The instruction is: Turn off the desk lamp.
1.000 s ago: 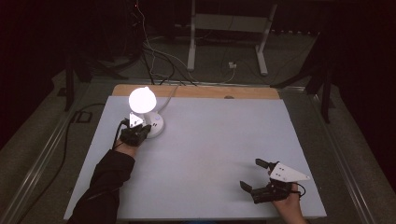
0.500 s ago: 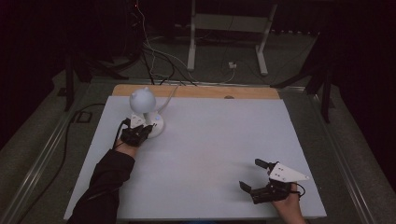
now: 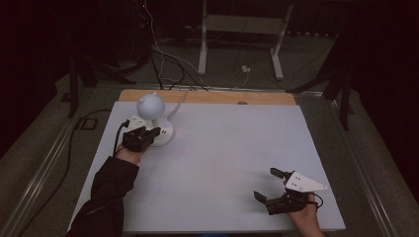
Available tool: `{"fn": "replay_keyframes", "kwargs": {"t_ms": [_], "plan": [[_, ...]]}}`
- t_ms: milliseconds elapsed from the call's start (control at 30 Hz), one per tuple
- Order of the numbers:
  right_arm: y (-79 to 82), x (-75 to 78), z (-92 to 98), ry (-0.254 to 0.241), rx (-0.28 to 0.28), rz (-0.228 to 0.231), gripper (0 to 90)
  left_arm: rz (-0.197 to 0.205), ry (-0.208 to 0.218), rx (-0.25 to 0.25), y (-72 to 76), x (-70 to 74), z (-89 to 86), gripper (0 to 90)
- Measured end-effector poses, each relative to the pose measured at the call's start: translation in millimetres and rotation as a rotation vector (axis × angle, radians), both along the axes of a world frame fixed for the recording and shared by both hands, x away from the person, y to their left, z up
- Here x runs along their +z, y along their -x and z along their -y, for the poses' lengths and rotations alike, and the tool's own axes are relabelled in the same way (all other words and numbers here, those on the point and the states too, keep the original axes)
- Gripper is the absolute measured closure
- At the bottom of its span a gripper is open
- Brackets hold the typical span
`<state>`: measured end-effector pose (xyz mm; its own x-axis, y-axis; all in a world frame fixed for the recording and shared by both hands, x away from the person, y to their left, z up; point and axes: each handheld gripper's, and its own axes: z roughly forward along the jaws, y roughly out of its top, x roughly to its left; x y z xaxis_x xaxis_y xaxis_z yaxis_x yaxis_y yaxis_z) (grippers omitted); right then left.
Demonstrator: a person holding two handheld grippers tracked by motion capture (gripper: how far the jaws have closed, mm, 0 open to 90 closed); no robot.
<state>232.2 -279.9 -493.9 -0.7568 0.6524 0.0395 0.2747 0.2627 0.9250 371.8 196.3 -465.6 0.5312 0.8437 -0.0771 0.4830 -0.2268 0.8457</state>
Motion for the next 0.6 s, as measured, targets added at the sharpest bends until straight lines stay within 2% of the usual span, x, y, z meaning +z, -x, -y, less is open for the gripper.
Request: {"fn": "replay_keyframes", "kwargs": {"t_ms": [133, 167, 267, 300, 333, 400, 433, 467, 500, 567, 600], "plan": [[0.2, 0.5, 0.3, 0.001, -0.002, 0.003, 0.0, -0.018, 0.009, -0.015, 2.2, 3.0, -2.0, 82.7], [0.1, 0.2, 0.7, 0.000, -0.003, 0.001, 0.0, -0.016, 0.012, -0.016, 3.1, 3.9, -2.3, 78.1], [0.1, 0.3, 0.6, 0.003, -0.002, 0.003, 0.0, -0.024, 0.013, -0.027, 5.7, 7.9, -2.6, 73.4], [-0.4, 0.3, 0.6, 0.000, -0.004, 0.002, 0.0, -0.025, 0.015, -0.028, 6.8, 9.3, -2.9, 65.7], [-0.4, 0.3, 0.6, 0.000, -0.004, 0.002, 0.0, -0.027, 0.019, -0.033, 8.1, 10.6, -2.7, 65.7], [-0.4, 0.1, 0.0, 0.001, -0.003, 0.000, 0.0, -0.030, 0.017, -0.043, 10.9, 12.8, -2.0, 58.6], [0.1, 0.2, -0.2, 0.005, -0.001, 0.003, 0.0, -0.032, 0.019, -0.050, 12.2, 13.5, -1.6, 50.2], [0.1, 0.2, -0.2, 0.005, -0.001, 0.003, 0.0, -0.036, 0.018, -0.051, 13.6, 14.1, -1.0, 50.2], [0.0, 0.2, 0.2, 0.002, -0.004, 0.002, 0.0, -0.037, 0.024, -0.058, 15.3, 14.6, -0.9, 39.7], [0.0, 0.2, 0.4, 0.003, -0.005, 0.002, 0.0, -0.046, 0.032, -0.067, 18.5, 15.1, -0.1, 27.9], [0.0, 0.2, 0.4, 0.003, -0.005, 0.002, 0.0, -0.055, 0.039, -0.100, 19.7, 15.1, -0.1, 27.9]]}}
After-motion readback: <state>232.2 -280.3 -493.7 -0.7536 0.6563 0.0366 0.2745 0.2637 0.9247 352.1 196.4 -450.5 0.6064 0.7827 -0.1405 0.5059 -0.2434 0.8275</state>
